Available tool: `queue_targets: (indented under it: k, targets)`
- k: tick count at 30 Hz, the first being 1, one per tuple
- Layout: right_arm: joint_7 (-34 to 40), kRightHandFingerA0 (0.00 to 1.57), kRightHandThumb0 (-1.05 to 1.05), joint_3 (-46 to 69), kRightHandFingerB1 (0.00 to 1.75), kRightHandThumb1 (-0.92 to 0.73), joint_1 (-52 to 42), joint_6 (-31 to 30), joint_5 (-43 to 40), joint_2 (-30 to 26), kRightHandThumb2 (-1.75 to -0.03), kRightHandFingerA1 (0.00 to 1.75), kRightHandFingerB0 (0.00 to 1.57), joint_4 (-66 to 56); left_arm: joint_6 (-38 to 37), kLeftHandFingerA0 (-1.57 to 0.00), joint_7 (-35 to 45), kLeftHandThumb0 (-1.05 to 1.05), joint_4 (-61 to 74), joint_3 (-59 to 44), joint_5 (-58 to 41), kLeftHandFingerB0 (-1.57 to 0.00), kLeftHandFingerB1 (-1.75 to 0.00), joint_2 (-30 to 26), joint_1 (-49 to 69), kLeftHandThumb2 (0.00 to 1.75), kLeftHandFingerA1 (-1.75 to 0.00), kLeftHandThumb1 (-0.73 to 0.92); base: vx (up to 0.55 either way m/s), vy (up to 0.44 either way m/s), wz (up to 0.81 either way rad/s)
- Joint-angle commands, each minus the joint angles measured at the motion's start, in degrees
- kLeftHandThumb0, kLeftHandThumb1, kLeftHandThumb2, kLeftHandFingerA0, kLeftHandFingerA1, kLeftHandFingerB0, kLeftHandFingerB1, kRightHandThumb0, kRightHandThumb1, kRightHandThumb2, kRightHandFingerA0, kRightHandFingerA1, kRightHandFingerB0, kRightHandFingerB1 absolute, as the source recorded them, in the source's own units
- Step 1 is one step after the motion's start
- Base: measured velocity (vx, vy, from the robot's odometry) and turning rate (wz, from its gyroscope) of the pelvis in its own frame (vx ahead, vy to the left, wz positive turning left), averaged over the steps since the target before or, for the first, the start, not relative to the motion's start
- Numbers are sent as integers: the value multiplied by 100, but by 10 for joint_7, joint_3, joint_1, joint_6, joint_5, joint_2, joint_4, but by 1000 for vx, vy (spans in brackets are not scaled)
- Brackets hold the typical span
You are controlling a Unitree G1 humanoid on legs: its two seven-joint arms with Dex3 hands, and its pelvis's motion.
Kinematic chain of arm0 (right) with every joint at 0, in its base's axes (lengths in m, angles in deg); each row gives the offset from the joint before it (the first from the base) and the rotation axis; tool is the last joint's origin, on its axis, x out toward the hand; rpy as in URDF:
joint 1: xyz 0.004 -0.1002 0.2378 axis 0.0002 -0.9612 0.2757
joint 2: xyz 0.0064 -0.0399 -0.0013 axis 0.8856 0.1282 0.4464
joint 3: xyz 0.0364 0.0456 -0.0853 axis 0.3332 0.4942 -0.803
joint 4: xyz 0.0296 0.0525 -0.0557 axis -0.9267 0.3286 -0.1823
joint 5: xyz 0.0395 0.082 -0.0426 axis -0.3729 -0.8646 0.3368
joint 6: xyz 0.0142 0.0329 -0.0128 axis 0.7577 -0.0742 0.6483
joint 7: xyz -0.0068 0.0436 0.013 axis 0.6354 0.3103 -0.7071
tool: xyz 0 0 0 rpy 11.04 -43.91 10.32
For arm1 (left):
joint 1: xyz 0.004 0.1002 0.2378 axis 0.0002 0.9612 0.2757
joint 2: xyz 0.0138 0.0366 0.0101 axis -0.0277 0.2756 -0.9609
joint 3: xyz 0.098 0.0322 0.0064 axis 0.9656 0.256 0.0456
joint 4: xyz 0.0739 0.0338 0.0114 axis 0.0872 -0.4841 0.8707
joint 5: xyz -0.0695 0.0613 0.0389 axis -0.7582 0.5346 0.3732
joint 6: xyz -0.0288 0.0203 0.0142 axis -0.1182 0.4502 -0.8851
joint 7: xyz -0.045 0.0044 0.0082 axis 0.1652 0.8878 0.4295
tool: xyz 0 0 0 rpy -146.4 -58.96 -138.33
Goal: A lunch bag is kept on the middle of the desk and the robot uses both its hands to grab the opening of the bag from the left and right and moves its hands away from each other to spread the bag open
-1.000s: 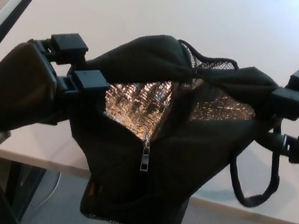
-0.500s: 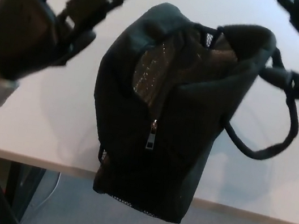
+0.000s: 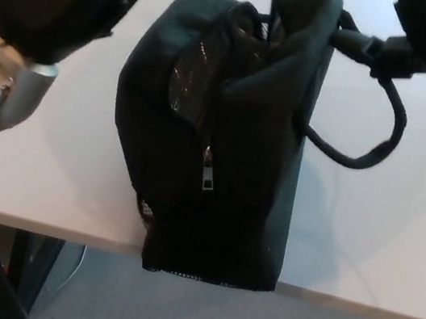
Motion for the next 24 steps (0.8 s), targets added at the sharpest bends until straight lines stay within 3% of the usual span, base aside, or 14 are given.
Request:
queue_targets:
  k: [1, 2, 4, 5, 10, 12, 13, 14, 15, 16, 17, 18, 20, 24]
  targets:
    - [32, 23, -35, 10, 11, -49, 9, -11, -4, -42, -62, 43, 0, -32, 45, -7, -17, 4, 23, -20, -7, 0, -7, -34, 23, 87, -45, 36, 0, 0, 0]
    - [26, 15, -40, 21, 13, -47, -3, -1, -14, -61, -74, 45, 0, -57, 38, -7, -20, 8, 38, -33, -16, 0, -8, -49, 39, 94, -44, 33, 0, 0, 0]
    - [25, 18, -40, 31, 15, -48, -21, -5, -15, -80, -75, 47, 0, -93, 29, -5, -14, 6, 61, -49, -31, 0, -14, -60, 61, 90, -43, 38, 0, 0, 0]
    - [-7, 17, -35, 59, 21, -57, -62, -6, -44, -103, -57, 36, 0, -159, 18, -13, -11, -1, 96, -77, -57, 0, -25, -70, 99, 88, -44, 42, 0, 0, 0]
    - [-25, 21, -40, 166, 22, -54, -241, 11, -106, -158, -68, 41, 8, -351, -15, -23, -7, 2, 225, -170, -109, -10, -22, -100, 264, 71, -39, 53, 0, 0, 0]
    - [-32, 30, -36, 194, 24, -60, -296, 15, -117, -167, -58, 37, 8, -388, -26, -27, -6, 10, 254, -195, -122, -12, -26, -101, 310, 70, -37, 47, 0, 0, 0]
    - [-39, 26, -34, 227, 26, -58, -362, 24, -127, -177, -57, 37, 9, -426, -43, -20, -3, 11, 279, -225, -144, 0, -44, -103, 370, 89, -54, 34, 0, 0, 0]
    - [-45, 28, -33, 253, 24, -56, -412, 29, -134, -181, -58, 37, 11, -453, -54, -26, -2, 15, 299, -243, -153, -13, -29, -101, 413, 64, -38, 47, 0, 0, 0]
    - [-49, 28, -33, 268, 24, -56, -441, 31, -138, -182, -58, 37, 11, -469, -59, -26, -3, 15, 311, -251, -154, -13, -29, -99, 437, 64, -38, 47, 0, 0, 0]
    - [-44, 32, -35, 288, 26, -57, -478, 40, -140, -178, -58, 40, 11, -478, -65, -48, 1, 12, 325, -267, -166, 0, -45, -92, 471, 88, -65, 37, 0, 0, 0]
    - [-37, 32, -35, 309, 26, -57, -516, 50, -143, -174, -58, 40, 11, -486, -72, -48, 6, 12, 339, -284, -182, 0, -45, -84, 509, 88, -65, 37, 0, 0, 0]
    - [-46, 34, -36, 323, 26, -58, -557, 48, -170, -160, -58, 40, 12, -500, -85, -81, 2, 14, 346, -297, -196, -11, -28, -75, 540, 60, -57, 53, 0, 0, 0]
    - [-42, 31, -36, 341, 25, -60, -612, 57, -176, -145, -58, 39, 11, -515, -114, -50, 10, 7, 355, -307, -230, -10, -24, -67, 588, 60, -43, 56, 0, 0, 0]
    - [1, 35, -42, 346, 29, -62, -716, 80, -128, -91, -59, 37, 20, -543, -135, -37, 29, 8, 416, -328, -283, -17, -29, -25, 729, 56, -39, 54, 0, 0, 0]
